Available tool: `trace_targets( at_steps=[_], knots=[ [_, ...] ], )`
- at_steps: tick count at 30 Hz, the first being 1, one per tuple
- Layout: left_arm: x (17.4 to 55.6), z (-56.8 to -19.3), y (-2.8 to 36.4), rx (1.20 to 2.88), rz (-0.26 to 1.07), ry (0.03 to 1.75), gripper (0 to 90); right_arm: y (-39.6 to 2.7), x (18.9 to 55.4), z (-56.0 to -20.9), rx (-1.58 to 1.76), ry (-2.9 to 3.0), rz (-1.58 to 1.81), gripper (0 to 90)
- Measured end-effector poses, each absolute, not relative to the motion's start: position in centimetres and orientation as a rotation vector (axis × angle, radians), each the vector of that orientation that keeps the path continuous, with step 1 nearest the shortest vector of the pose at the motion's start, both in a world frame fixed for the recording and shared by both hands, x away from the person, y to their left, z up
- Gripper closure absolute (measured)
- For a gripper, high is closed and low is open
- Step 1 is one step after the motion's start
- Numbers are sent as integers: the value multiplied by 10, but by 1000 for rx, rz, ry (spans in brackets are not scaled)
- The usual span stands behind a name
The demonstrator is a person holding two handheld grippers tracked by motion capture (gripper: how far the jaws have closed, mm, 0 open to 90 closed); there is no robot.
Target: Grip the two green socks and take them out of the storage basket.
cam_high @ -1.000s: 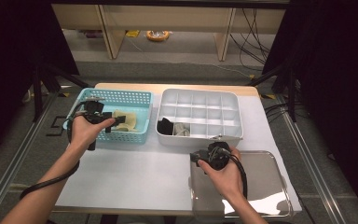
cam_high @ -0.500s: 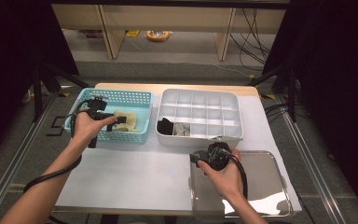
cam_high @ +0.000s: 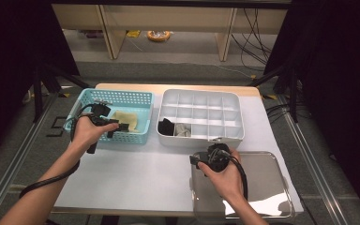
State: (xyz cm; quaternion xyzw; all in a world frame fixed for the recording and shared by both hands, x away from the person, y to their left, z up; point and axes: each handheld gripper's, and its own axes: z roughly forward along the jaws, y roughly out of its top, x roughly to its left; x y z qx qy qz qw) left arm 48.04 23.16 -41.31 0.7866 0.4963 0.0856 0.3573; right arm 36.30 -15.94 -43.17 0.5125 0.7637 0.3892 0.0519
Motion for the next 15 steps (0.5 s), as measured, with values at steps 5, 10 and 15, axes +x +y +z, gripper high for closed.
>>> trace_targets(
  at_steps=[5, 10, 15],
  knots=[
    [483, -414, 229, 2055, 213, 1274, 485, -159, 364, -433, 1541, 2312, 1207, 533],
    [485, -416, 229, 2075, 211, 1275, 517, -158, 364, -433, 1550, 2308, 1203, 534],
    [487, -418, 228, 2089, 209, 1270, 556, -158, 364, -434, 1543, 2310, 1209, 536]
  ],
)
